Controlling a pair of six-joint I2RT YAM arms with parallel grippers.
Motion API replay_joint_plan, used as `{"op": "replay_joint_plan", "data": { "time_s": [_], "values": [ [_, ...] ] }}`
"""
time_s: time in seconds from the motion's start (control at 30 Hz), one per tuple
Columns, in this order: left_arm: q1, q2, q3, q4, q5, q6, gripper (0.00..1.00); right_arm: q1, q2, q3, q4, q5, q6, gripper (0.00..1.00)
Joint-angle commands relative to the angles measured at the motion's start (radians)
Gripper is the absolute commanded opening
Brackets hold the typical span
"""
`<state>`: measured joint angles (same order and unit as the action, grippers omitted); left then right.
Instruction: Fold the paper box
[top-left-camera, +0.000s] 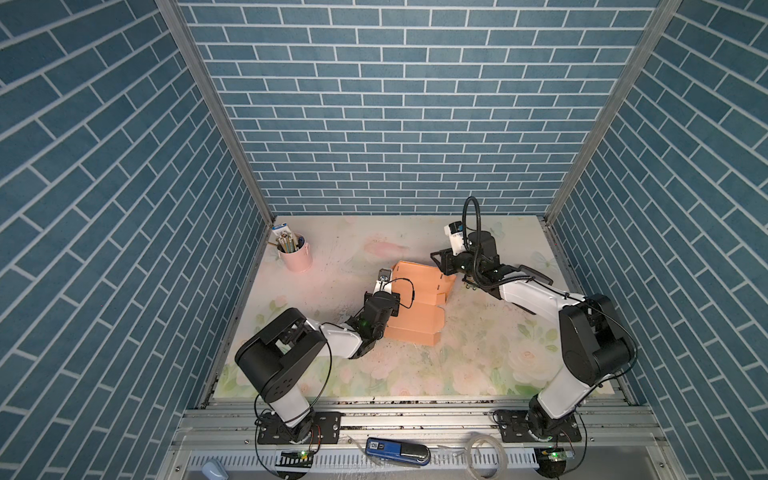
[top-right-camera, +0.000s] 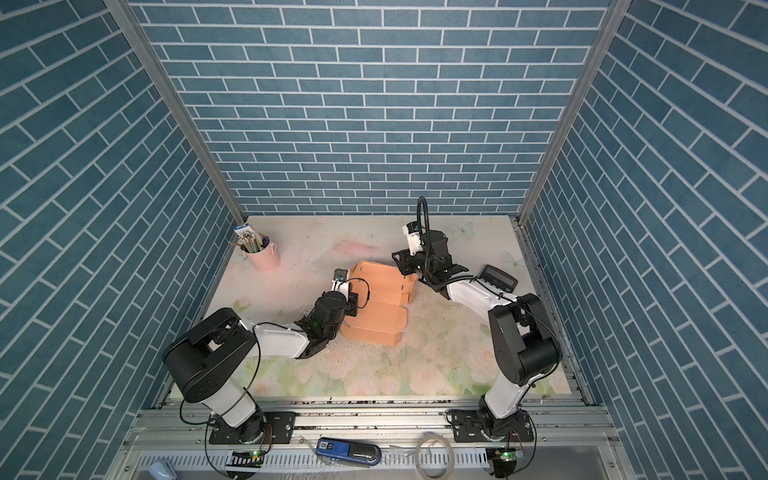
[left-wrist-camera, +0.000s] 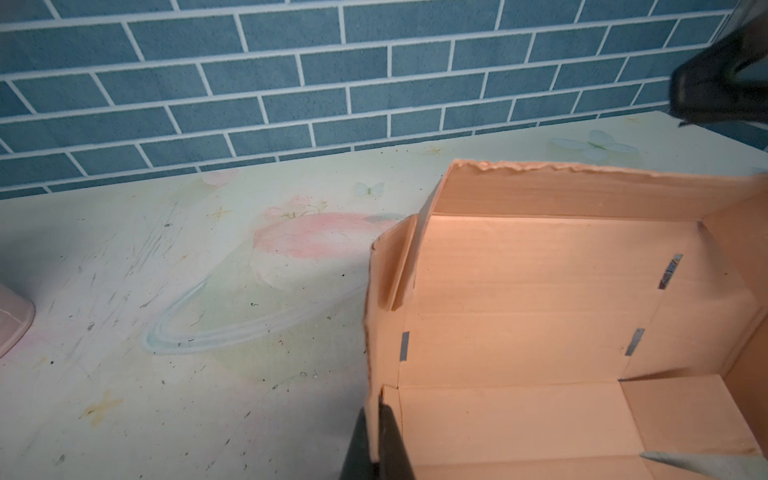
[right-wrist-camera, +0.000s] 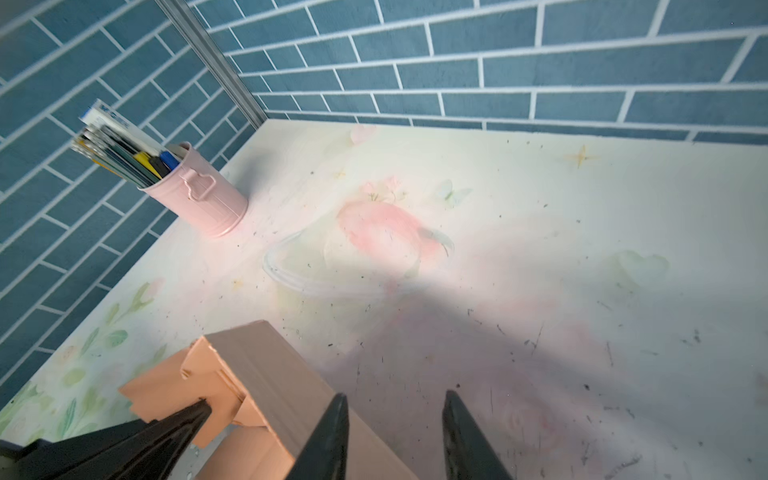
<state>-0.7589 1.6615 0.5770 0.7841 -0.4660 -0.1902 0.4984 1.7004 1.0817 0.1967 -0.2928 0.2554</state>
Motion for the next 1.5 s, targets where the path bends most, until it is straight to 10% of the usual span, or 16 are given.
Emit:
{"op": "replay_joint_plan", "data": {
  "time_s": [0.0,1.47],
  "values": [
    [-0.007,0.011,0.002,0.015,0.007,0.009,0.0,0.023,0.018,0.009,-0.052,0.031,-0.041,0.36],
    [-0.007,0.068,0.079,-0.041,0.058,0.049,0.17,0.108,-0.046,-0.131,0.123,0.139,-0.115,0.29]
  ]
}}
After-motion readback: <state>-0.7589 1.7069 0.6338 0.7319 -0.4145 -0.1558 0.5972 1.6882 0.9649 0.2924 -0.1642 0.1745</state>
